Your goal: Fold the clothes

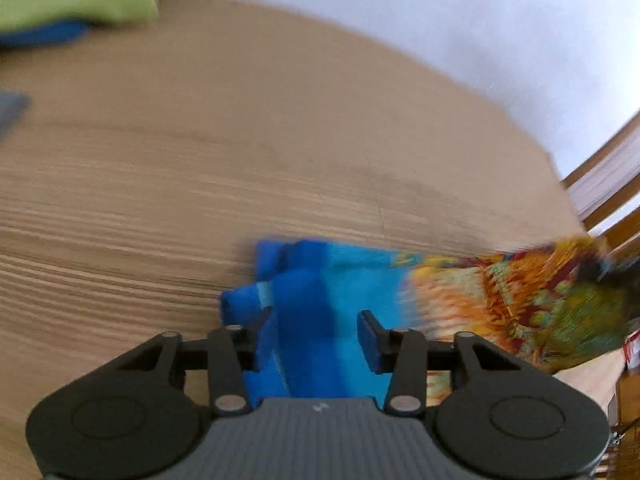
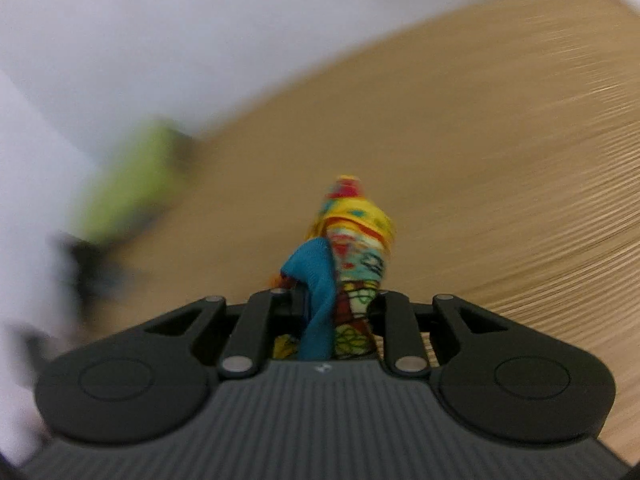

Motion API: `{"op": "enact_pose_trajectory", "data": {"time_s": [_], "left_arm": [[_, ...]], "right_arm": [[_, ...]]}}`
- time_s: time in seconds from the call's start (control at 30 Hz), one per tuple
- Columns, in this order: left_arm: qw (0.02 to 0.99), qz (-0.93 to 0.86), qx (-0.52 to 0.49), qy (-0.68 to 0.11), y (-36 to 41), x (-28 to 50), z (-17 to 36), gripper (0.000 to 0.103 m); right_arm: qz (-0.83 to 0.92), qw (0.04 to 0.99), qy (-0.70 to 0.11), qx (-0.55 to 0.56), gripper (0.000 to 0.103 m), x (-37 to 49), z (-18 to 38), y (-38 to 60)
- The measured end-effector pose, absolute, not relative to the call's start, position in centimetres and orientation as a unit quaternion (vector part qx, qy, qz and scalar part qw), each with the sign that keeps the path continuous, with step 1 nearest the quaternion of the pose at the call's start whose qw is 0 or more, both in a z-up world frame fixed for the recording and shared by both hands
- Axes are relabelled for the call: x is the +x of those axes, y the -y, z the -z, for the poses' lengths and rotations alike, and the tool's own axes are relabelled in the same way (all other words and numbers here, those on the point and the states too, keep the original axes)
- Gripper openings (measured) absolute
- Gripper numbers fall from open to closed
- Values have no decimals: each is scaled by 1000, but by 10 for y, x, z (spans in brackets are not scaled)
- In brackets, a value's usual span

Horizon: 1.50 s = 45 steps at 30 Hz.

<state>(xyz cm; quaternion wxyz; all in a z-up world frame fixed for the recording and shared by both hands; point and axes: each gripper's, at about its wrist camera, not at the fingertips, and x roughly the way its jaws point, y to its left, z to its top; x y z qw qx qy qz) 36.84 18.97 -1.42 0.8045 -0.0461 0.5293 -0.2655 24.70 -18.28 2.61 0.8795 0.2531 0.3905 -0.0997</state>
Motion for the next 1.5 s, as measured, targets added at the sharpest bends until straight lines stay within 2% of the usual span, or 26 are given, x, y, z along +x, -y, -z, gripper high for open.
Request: {"op": "enact_pose_trajectory", "data": {"time_s": [0.03, 0.1, 0.2, 0.3, 0.37, 0.47, 0.63, 0.67, 0.7, 0.73, 0.8, 0.9, 1.03, 1.1, 1.17, 1.23, 1.3, 1.33, 1.37, 1.5], "left_arm": [[810, 262, -40, -524, -179, 370, 14, 43], [819, 256, -27, -512, -157, 374, 12, 45], [827, 247, -17, -504, -147, 372, -2, 45], [835, 235, -28, -497, -157, 360, -24, 50], [839, 224, -27, -495, -168, 351, -33, 62], [834, 226, -25, -502, -171, 349, -36, 66], [808, 246, -14, -535, -172, 363, -3, 67], [805, 249, -16, -538, -170, 363, 2, 50], [802, 253, -17, -541, -169, 364, 6, 27], [805, 264, -24, -531, -168, 360, 2, 8], [819, 293, -29, -492, -165, 351, -19, 7], [838, 300, 16, -455, -151, 364, -40, 7], [826, 280, 81, -483, -131, 406, 3, 9], [825, 276, 95, -484, -131, 411, 16, 19], [830, 271, 92, -480, -139, 408, 12, 39], [832, 259, 97, -481, -146, 404, 4, 51], [834, 249, 107, -481, -150, 396, -7, 51], [836, 245, 116, -478, -150, 388, -15, 55], [837, 241, 125, -475, -150, 380, -23, 63], [831, 255, 158, -468, -137, 337, -46, 78]], "right_arm": [[115, 880, -407, 215, 23, 248, -4, 195], [113, 888, -414, 164, 33, 242, 18, 208], [97, 892, -416, 149, 42, 230, 22, 224], [109, 903, -389, 145, 43, 207, 5, 233], [119, 914, -364, 138, 44, 189, -6, 236], [71, 932, -331, 126, 44, 168, -18, 228], [42, 918, -369, 141, 43, 165, 10, 197], [53, 914, -378, 140, 42, 166, 18, 192], [63, 910, -387, 138, 42, 167, 27, 187], [72, 907, -392, 136, 42, 168, 34, 182], [88, 908, -391, 120, 42, 169, 36, 179], [108, 902, -405, 109, 42, 181, 35, 171], [126, 902, -403, 87, 42, 201, 41, 149], [133, 903, -402, 70, 42, 207, 45, 139], [137, 903, -402, 68, 42, 212, 47, 133], [143, 902, -399, 82, 42, 210, 44, 135], [156, 898, -401, 97, 42, 213, 38, 136], [165, 895, -402, 104, 43, 213, 34, 136], [173, 892, -403, 109, 43, 214, 31, 135], [195, 877, -429, 96, 43, 218, 8, 117]]}}
